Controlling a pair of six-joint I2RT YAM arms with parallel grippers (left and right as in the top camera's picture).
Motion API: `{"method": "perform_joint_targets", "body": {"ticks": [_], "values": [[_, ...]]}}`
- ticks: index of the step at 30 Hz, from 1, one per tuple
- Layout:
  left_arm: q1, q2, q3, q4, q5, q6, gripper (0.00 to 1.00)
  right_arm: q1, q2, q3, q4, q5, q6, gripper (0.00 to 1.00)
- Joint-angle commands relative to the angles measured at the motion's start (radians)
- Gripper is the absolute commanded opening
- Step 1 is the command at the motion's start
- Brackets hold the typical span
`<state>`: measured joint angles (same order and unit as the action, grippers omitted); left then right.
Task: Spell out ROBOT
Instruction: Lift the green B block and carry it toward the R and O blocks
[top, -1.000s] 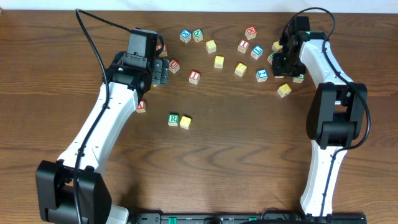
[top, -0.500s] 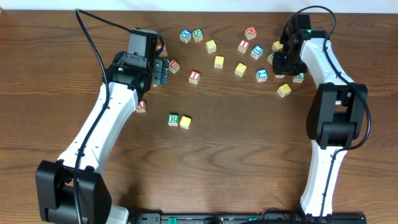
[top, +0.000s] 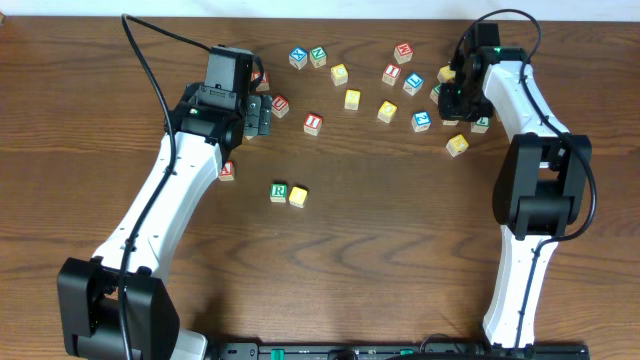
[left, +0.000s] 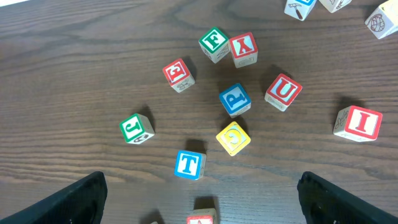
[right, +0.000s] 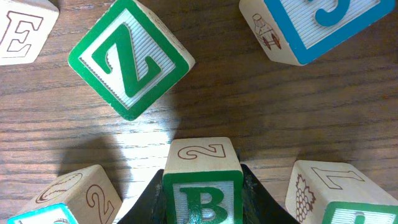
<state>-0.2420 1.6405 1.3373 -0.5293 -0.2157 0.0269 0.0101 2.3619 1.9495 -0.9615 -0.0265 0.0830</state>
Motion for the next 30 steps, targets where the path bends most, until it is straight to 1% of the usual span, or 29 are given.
{"method": "perform_joint_targets", "body": {"ticks": [1, 13, 20, 26, 30], "values": [[0.006, -0.025, 0.023, -0.005, -0.013, 0.006, 0.96, -0.009, -0.005, 0.019, -0.003, -0.003, 0.006, 0.19], [0.006, -0.025, 0.023, -0.005, -0.013, 0.006, 0.96, -0.008, -0.007, 0.059, -0.016, -0.003, 0.006, 0.19], [0.006, -0.025, 0.023, -0.005, -0.013, 0.006, 0.96, 0.002, -0.010, 0.171, -0.095, -0.003, -0.006, 0.18], [0.006, -0.025, 0.023, -0.005, -0.013, 0.007, 0.96, 0.026, -0.017, 0.302, -0.183, -0.002, -0.014, 0.15], [0.006, -0.025, 0.022, -0.005, -0.013, 0.007, 0.96, 0.060, -0.033, 0.385, -0.231, 0.037, -0.013, 0.14]]}}
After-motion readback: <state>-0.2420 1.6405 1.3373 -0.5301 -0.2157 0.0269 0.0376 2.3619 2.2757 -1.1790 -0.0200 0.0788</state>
